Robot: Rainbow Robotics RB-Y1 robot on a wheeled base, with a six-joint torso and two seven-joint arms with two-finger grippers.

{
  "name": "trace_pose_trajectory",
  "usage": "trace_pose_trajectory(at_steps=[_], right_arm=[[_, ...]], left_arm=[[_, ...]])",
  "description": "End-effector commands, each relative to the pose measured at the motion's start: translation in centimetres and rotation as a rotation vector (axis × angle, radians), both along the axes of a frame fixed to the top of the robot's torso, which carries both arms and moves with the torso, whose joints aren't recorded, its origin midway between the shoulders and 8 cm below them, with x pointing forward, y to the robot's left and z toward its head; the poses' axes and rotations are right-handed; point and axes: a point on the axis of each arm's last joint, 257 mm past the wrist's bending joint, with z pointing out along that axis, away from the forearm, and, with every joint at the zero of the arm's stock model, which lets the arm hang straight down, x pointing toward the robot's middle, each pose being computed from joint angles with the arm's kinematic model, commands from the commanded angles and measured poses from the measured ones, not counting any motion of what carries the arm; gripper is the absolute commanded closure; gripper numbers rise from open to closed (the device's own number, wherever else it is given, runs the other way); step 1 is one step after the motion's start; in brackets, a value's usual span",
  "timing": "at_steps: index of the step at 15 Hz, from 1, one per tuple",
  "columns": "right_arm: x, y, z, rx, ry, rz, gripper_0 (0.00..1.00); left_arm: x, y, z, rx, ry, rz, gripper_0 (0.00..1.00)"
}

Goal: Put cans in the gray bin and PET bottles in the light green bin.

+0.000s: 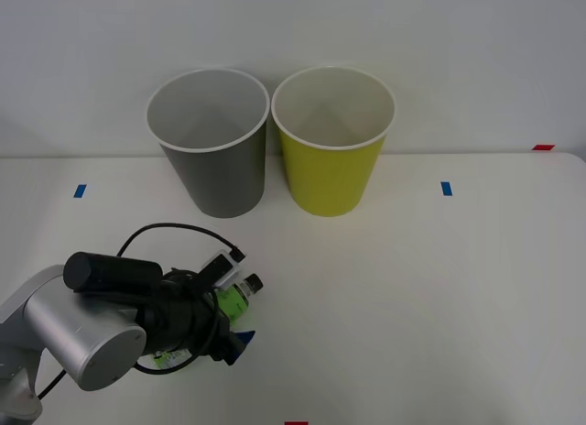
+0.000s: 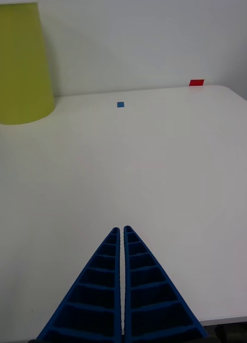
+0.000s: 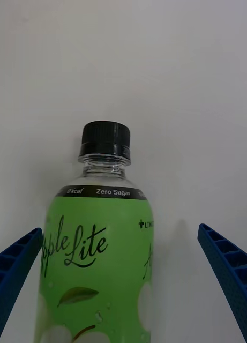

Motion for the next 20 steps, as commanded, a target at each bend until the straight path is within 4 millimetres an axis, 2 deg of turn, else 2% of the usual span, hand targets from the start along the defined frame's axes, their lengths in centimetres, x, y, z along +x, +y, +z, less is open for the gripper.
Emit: trace_pose_trajectory(at_steps=[1,18,19,20], right_arm=[[0.0,0.0,0.0,0.0,0.0,0.0,1.0],[0.0,0.0,0.0,0.0,0.0,0.0,1.0],[0.0,0.0,0.0,0.0,0.0,0.0,1.0],[0.0,0.0,0.0,0.0,0.0,0.0,1.0]], left_arm=[[-0.1,0.5,-0.2,0.016,-0.001,-0.006,0.0],[-0.2,3.0,-2.0,0.125,0.015,-0.018,0.01],[0.0,3.0,-1.9,0.125,0.009,-0.017,0.08],[0.0,3.0,-1.9,0.124,0.006,-0.018,0.26]])
